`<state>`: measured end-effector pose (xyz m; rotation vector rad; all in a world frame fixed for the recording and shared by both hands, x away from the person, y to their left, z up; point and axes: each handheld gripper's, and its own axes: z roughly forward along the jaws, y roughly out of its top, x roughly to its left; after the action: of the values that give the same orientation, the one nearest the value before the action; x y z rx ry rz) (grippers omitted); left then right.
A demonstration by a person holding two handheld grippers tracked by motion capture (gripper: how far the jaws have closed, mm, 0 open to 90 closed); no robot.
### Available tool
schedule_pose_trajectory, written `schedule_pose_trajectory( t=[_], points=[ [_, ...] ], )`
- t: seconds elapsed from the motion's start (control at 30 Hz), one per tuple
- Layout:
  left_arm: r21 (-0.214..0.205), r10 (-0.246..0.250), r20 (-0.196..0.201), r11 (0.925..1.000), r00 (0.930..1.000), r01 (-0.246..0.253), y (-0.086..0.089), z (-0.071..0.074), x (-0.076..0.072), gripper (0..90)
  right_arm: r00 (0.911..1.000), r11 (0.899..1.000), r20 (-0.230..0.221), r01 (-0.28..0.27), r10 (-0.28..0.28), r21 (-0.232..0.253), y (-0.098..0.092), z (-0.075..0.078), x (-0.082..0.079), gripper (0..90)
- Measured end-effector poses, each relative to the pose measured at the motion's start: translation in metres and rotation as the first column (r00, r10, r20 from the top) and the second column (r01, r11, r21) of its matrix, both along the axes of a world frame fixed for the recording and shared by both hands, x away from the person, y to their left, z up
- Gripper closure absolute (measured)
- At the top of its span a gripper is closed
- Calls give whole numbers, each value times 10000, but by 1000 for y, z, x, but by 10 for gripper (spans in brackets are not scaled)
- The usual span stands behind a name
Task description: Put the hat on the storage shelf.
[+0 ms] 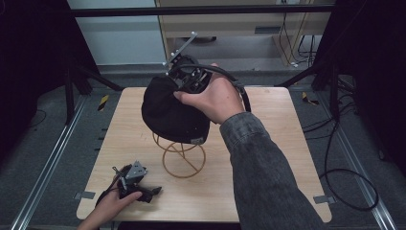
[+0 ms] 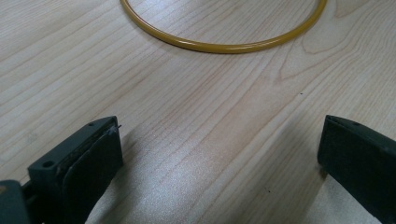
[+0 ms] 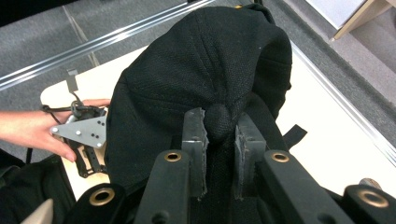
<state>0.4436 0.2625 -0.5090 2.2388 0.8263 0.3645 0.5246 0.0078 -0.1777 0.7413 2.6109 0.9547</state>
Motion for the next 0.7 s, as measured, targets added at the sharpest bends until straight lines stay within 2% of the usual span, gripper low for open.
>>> schedule_pose_trajectory(
  t=[0.53, 0.7],
  points=[
    [0, -7, -1, 10000, 10000, 7, 0, 0, 0, 0, 9999, 9988, -125, -64, 58, -489, 8, -11, 4, 777],
    [-3, -22, -3, 10000, 10000, 22, 0, 0, 0, 0, 9997, 9987, -229, -87, 76, -505, 9, -15, 5, 775]
  ],
)
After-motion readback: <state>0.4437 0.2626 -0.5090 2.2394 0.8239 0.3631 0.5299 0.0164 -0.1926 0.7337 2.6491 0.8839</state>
